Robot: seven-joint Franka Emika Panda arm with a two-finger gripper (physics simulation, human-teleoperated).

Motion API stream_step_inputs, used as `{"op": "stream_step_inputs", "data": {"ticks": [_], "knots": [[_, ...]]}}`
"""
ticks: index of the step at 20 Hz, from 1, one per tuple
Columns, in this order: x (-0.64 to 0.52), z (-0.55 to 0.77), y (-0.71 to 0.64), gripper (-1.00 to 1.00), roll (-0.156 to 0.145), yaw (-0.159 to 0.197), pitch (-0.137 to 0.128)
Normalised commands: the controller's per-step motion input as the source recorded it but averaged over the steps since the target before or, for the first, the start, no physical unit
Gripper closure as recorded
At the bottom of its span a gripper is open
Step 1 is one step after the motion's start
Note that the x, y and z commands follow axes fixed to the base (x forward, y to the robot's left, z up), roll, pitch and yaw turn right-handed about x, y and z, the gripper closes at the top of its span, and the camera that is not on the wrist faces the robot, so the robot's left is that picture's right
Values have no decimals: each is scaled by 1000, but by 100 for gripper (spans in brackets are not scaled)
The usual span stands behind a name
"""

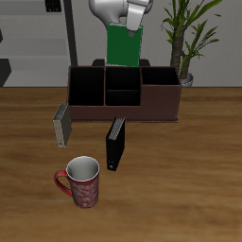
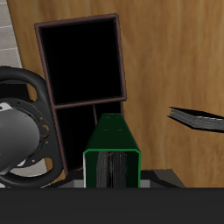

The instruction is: Place the green book into the back desk caddy's front compartment

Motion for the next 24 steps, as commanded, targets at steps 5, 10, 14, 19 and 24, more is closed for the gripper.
{"op": "stream_step_inputs", "data": {"ticks": [5, 10, 14, 19, 24], "knots": [[41, 65, -91, 100, -11, 2, -22], [49, -22, 102, 100, 26, 15, -6], [39, 28, 55, 100, 15, 1, -2], [17, -49, 88, 100, 29, 3, 5], [-2, -145, 55, 100, 25, 19, 27]]}}
